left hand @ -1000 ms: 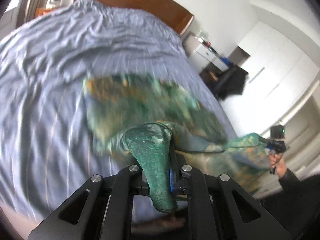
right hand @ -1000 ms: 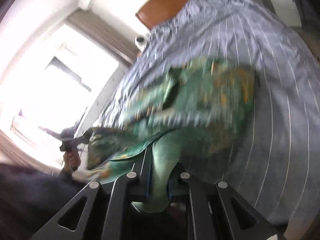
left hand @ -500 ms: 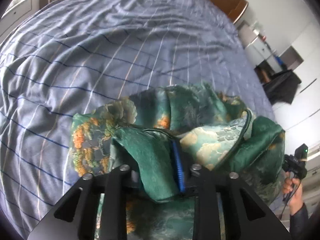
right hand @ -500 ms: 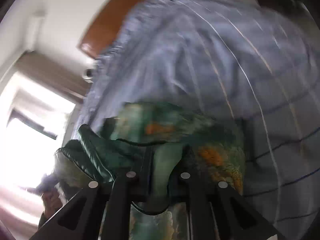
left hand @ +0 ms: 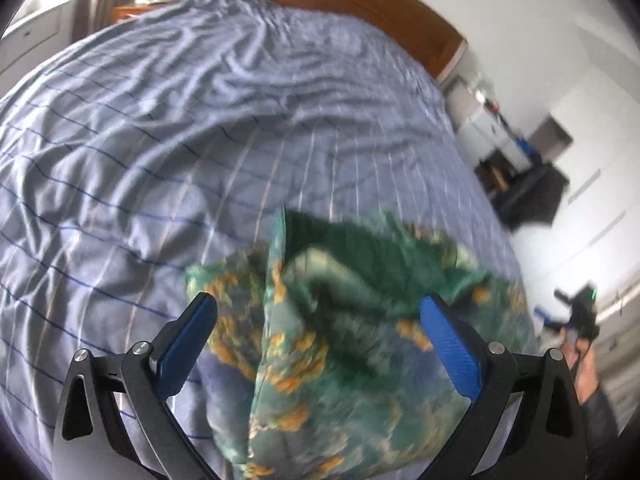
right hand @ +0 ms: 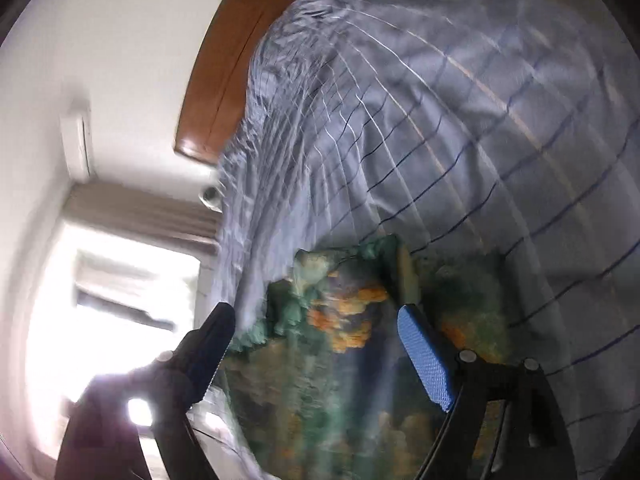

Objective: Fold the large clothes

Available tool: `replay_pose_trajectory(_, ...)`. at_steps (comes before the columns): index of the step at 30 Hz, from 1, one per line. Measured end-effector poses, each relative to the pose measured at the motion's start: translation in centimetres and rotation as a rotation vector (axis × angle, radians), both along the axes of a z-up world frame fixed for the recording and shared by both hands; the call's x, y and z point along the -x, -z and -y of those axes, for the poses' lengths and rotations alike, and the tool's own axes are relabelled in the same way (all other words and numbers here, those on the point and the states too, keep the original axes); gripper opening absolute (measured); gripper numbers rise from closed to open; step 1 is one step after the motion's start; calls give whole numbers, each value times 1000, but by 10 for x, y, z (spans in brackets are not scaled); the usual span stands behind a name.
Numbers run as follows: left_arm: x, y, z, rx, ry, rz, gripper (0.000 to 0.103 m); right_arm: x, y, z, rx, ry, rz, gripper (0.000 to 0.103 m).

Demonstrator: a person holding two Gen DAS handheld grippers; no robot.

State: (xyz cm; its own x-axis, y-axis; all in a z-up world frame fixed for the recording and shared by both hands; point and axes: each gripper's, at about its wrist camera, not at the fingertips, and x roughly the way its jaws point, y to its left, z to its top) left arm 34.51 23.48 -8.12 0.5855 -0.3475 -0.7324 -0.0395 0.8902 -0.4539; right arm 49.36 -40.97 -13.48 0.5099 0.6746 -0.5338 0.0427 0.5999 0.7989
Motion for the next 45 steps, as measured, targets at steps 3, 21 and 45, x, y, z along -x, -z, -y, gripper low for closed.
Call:
replay_pose_trajectory(3,-24,25,28,-78,53,-87,100,-2,-4,-30,287,-111,31,85)
replay_pose_trajectory(21,-65,12,53,-327,-236,48,9,0,-71,-120,947,28,393,13)
replay_pose_trajectory(45,-21,61,33,-270,-212,37,102,-48,61,-110,897,-33,87,26)
